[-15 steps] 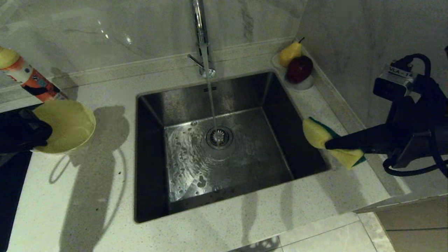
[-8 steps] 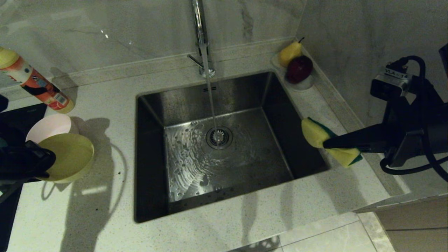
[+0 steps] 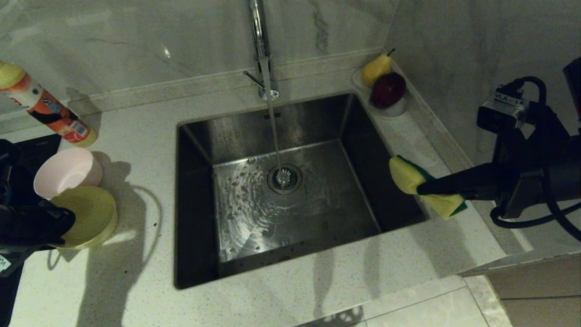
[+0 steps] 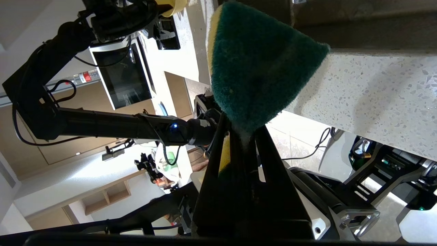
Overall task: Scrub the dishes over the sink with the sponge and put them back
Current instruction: Place the bowl on the table
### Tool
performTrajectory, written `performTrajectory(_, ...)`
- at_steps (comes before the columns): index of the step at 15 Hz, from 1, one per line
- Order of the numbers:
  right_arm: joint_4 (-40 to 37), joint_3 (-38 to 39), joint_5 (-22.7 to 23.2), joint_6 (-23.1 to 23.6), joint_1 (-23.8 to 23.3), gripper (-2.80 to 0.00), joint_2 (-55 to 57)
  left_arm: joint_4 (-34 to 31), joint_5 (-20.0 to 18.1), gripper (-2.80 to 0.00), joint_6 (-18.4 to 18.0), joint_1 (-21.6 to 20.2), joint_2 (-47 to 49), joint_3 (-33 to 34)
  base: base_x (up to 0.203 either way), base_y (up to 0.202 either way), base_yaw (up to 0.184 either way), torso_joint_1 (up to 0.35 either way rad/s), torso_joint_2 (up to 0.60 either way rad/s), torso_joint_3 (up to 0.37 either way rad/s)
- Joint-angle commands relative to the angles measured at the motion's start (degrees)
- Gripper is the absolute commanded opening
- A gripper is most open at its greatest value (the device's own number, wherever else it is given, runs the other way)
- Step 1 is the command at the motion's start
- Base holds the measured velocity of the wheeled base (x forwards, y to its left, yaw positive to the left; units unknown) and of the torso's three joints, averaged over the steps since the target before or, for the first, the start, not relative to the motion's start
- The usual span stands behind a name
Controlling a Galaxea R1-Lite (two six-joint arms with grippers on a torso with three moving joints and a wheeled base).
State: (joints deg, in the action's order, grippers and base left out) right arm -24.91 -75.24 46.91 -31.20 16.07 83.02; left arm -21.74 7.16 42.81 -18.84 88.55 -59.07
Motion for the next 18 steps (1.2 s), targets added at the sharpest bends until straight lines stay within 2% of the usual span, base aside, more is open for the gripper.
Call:
performTrajectory(1,-0.1,-0.1,0.3,-0.2,0.0,-2.80,-0.1,-0.1,0.2,-2.80,0.1,-0.8,1.2,0.5,0.000,0.000,0.000,0.000,0.00,0.000)
performTrajectory(2,-0.1,-0.1,0.3,-0.2,0.0,-2.80,-0.2,-0.1,0.2,-1.46,0.0,-1.1,1.3,0.5,0.000,0.000,0.000,0.000,0.00,0.000)
performTrajectory(3,-0.1,0.0,0.3,-0.2,0.0,-2.80,-0.3,-0.1,0.2,0.00,0.0,-1.3,1.3,0.4,0.000,0.000,0.000,0.000,0.00,0.000)
performTrajectory(8,-0.1,0.2,0.3,-0.2,0.0,-2.80,-0.2,-0.1,0.1,0.00,0.1,-1.5,-2.5,-2.5,0.000,0.000,0.000,0.000,0.00,0.000)
performTrajectory(11,-0.1,0.2,0.3,-0.2,0.0,-2.80,-0.3,-0.2,-0.1,0.00,-0.4,-1.5,-6.6,-8.9,0.000,0.000,0.000,0.000,0.00,0.000)
performTrajectory(13,-0.2,0.2,0.3,-0.3,0.0,-2.80,-0.6,-0.7,-0.5,0.00,-2.4,-1.3,-8.1,-14.9,0.000,0.000,0.000,0.000,0.00,0.000)
performTrajectory(14,-0.2,0.3,0.3,-0.3,0.0,-2.80,-0.7,-0.8,-0.8,-2.36,-4.9,-0.7,-8.4,-17.2,0.000,0.000,0.000,0.000,0.00,0.000)
performTrajectory(15,-0.3,0.3,0.3,-0.2,0.0,-2.80,-0.8,-0.7,-1.0,-2.80,-6.9,0.2,-8.5,-19.3,0.000,0.000,0.000,0.000,0.00,0.000)
performTrajectory(16,-0.3,0.2,0.2,-0.2,-0.1,-2.80,-0.9,-0.2,-1.0,-2.80,-9.9,1.7,-8.2,-20.8,0.000,0.000,0.000,0.000,0.00,0.000)
performTrajectory(18,-0.2,0.1,0.1,-0.3,-0.1,-2.80,-1.3,3.6,-1.8,-2.80,-18.8,5.5,-7.1,-21.8,0.000,0.000,0.000,0.000,0.00,0.000)
